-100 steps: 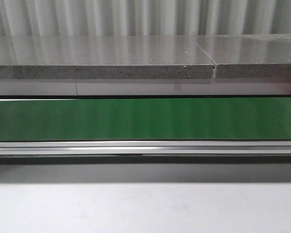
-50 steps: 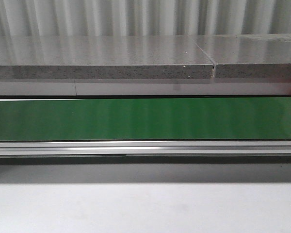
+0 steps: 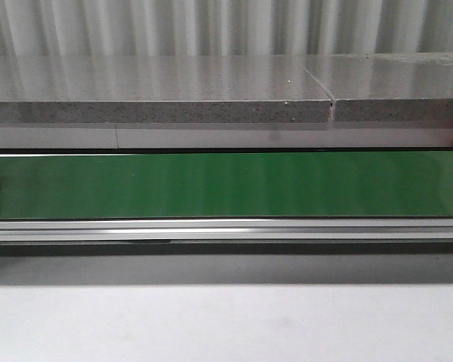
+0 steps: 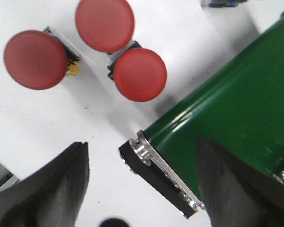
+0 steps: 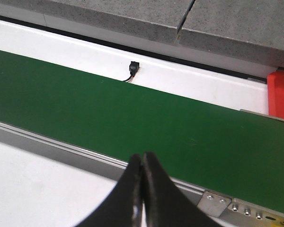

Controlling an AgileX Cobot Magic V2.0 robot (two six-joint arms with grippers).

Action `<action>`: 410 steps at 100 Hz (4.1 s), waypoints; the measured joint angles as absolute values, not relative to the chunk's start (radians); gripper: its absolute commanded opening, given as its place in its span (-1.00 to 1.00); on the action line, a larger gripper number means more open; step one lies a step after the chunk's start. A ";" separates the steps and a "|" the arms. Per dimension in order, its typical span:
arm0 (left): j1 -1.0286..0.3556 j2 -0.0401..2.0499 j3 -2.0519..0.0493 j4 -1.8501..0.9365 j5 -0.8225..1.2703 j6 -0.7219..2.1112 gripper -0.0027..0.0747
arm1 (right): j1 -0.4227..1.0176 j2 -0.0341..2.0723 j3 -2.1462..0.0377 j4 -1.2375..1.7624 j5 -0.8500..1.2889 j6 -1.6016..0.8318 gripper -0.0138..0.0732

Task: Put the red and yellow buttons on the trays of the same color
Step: 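Move the left gripper to the red buttons and grasp one, then set the red button upright on the belt, open the left gripper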

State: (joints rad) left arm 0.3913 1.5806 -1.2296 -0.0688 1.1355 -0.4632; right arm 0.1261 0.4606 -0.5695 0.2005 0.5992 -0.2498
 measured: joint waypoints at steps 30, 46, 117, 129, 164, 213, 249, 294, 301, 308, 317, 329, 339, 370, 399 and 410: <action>0.391 1.620 -1.230 -0.060 1.104 -0.530 0.26 | 0.126 0.461 -0.569 0.201 0.599 -0.250 -0.82; 0.391 1.678 -1.230 -0.080 1.072 -0.532 0.26 | 0.126 0.461 -0.569 0.201 0.599 -0.250 -0.82; 0.391 1.800 -1.230 -0.084 0.967 -0.532 -0.20 | 0.126 0.461 -0.569 0.201 0.599 -0.250 -0.82; 0.391 1.800 -1.230 -0.084 0.961 -0.532 -0.41 | 0.126 0.461 -0.569 0.201 0.599 -0.250 -0.82; 0.391 1.779 -1.230 -0.084 0.961 -0.441 -0.58 | 0.126 0.461 -0.569 0.201 0.599 -0.250 -0.82; 0.391 1.630 -1.241 -0.091 1.023 -0.195 -0.58 | 0.126 0.461 -0.569 0.201 0.599 -0.250 -0.82; 0.362 1.588 -1.299 -0.140 1.102 0.000 -0.58 | 0.126 0.461 -0.569 0.201 0.599 -0.250 -0.82; 0.231 1.595 -1.305 -0.140 1.091 0.075 -0.58 | 0.126 0.461 -0.569 0.201 0.599 -0.250 -0.82; 0.227 1.606 -1.308 -0.140 1.091 0.080 -0.58 | 0.126 0.461 -0.569 0.201 0.599 -0.250 -0.82; 0.225 1.618 -1.310 -0.140 1.100 0.085 -0.55 | 0.126 0.461 -0.569 0.201 0.599 -0.250 -0.82; 0.225 1.633 -1.310 -0.140 1.113 0.090 -0.34 | 0.126 0.461 -0.569 0.201 0.599 -0.250 -0.82; 0.225 1.646 -1.310 -0.144 1.112 0.093 0.26 | 0.126 0.461 -0.569 0.201 0.599 -0.250 -0.82; 0.225 1.646 -1.317 -0.159 1.101 0.108 0.58 | 0.126 0.461 -0.569 0.201 0.599 -0.250 -0.82; 0.174 1.585 -1.333 -0.194 1.027 0.199 0.43 | 0.126 0.461 -0.569 0.201 0.599 -0.250 -0.82; 0.064 1.439 -1.326 -0.196 0.976 0.260 -0.97 | 0.126 0.461 -0.569 0.201 0.599 -0.250 -0.82; 0.019 1.380 -1.302 -0.196 0.968 0.269 -0.99 | 0.126 0.461 -0.569 0.201 0.599 -0.250 -0.82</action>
State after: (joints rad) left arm 0.0188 1.3798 -1.3019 -0.1958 0.9678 0.2691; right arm 0.1261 0.4606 -0.5695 0.2005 0.5992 -0.2498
